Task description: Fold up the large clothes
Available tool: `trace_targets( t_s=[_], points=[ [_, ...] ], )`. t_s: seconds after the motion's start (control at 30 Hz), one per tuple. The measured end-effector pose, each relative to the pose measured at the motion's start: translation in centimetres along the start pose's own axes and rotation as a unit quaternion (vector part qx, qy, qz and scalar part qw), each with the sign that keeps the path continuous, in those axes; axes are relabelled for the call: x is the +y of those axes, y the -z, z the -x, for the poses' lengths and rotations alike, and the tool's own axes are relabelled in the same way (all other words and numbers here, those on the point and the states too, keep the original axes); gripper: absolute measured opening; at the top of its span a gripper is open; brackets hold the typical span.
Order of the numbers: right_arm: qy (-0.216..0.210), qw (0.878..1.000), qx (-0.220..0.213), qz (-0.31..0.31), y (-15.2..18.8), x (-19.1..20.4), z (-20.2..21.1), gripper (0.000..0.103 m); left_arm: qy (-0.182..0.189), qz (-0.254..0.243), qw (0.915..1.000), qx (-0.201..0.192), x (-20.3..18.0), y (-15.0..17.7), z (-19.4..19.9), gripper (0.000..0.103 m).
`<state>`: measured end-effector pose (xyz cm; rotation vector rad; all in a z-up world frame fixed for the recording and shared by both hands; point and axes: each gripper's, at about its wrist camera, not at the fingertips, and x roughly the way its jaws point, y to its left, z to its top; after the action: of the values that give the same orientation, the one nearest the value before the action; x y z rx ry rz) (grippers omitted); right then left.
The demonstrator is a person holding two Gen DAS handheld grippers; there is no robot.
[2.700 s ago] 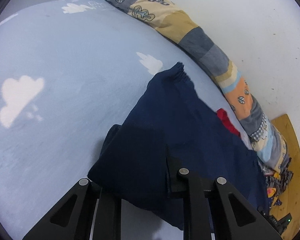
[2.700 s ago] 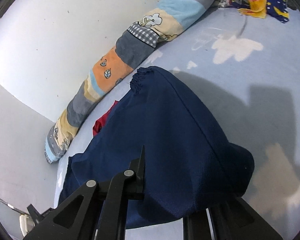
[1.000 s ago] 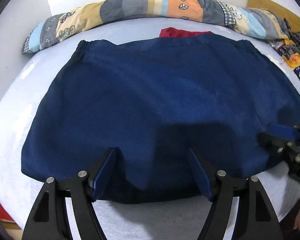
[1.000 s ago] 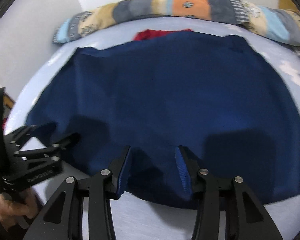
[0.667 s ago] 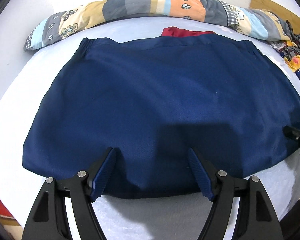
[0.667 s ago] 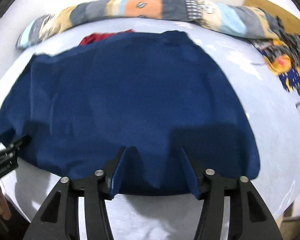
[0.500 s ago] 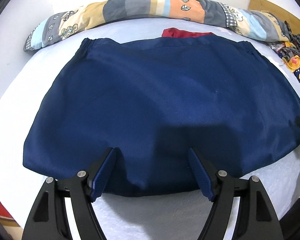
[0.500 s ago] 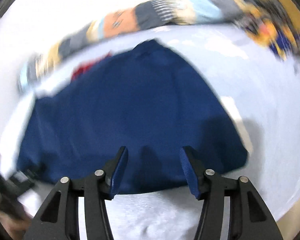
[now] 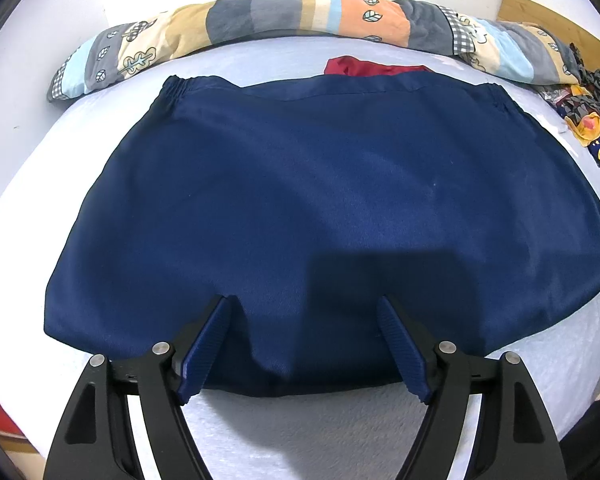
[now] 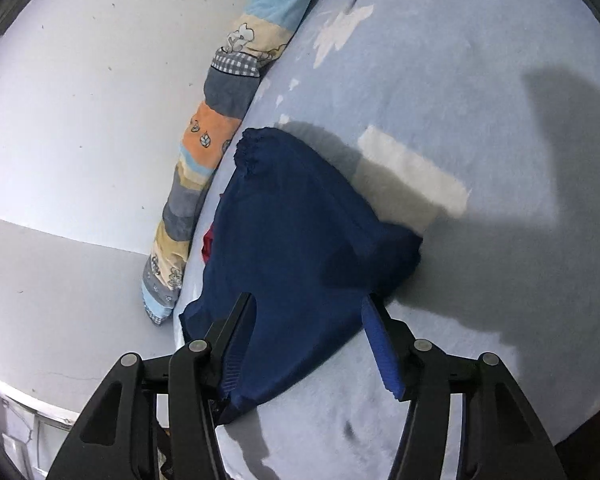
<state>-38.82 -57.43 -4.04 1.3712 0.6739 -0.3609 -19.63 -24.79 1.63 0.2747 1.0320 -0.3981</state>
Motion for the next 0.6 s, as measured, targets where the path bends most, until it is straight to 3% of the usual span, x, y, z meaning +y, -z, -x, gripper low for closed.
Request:
trace_targets(
  t_s=[0.13, 0.4, 0.5, 0.6],
  points=[
    [0.010, 1.000, 0.012, -0.010, 1.3, -0.4, -1.0, 0.058, 0.001, 0.000, 1.0000, 0.000, 0.1, -0.1, -0.1, 0.077],
    [0.034, 0.999, -0.004, -0.041, -0.2, -1.4, -3.3, 0.058, -0.001, -0.002, 1.0000, -0.001, -0.2, -0.2, -0.4, 0.080],
    [0.009, 0.999, -0.017, -0.045, -1.6, -0.8, -4.9, 0.058, 0.001, -0.002, 1.0000, -0.001, -0.2, -0.3, -0.5, 0.080],
    [-0.030, 0.999, 0.000, -0.034, -2.4, -0.1, -7.6, 0.058, 0.001, 0.001, 1.0000, -0.001, -0.2, -0.3, -0.6, 0.080]
  ],
)
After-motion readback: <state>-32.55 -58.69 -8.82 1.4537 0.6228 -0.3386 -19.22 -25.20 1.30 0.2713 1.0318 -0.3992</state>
